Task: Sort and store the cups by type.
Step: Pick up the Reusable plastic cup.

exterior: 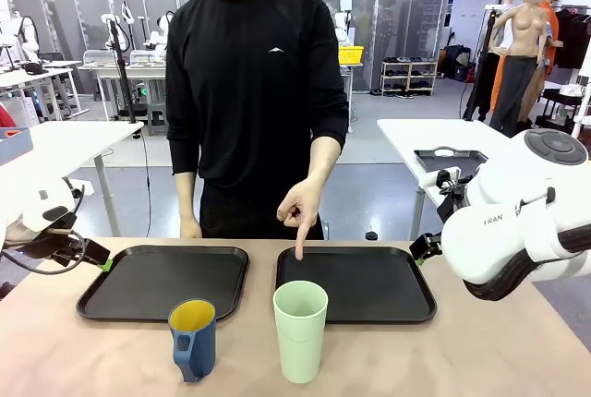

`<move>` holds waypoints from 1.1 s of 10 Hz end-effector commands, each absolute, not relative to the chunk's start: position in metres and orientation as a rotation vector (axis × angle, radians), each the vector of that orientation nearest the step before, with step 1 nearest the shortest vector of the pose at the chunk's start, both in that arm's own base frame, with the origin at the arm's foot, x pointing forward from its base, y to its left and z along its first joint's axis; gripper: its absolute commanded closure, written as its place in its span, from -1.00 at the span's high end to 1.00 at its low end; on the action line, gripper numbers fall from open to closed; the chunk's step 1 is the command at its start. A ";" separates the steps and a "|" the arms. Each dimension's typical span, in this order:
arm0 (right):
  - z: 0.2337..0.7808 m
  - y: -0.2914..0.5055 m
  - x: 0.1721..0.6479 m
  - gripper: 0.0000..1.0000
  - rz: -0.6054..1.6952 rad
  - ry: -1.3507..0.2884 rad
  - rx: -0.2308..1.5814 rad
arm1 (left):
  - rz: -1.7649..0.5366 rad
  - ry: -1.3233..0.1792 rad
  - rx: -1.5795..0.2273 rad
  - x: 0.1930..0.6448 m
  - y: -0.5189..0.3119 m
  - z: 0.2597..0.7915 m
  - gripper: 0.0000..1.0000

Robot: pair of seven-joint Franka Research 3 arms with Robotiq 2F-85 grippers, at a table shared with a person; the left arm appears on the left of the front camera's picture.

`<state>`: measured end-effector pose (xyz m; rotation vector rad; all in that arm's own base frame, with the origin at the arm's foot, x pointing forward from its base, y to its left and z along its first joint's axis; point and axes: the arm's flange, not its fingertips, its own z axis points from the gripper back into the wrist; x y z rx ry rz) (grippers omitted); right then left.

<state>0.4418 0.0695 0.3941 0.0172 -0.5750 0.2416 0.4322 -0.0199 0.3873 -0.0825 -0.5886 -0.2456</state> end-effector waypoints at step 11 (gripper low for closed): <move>0.416 0.048 0.408 1.00 0.382 -0.585 -0.111 | -0.245 -0.591 -0.083 0.432 -0.020 0.388 1.00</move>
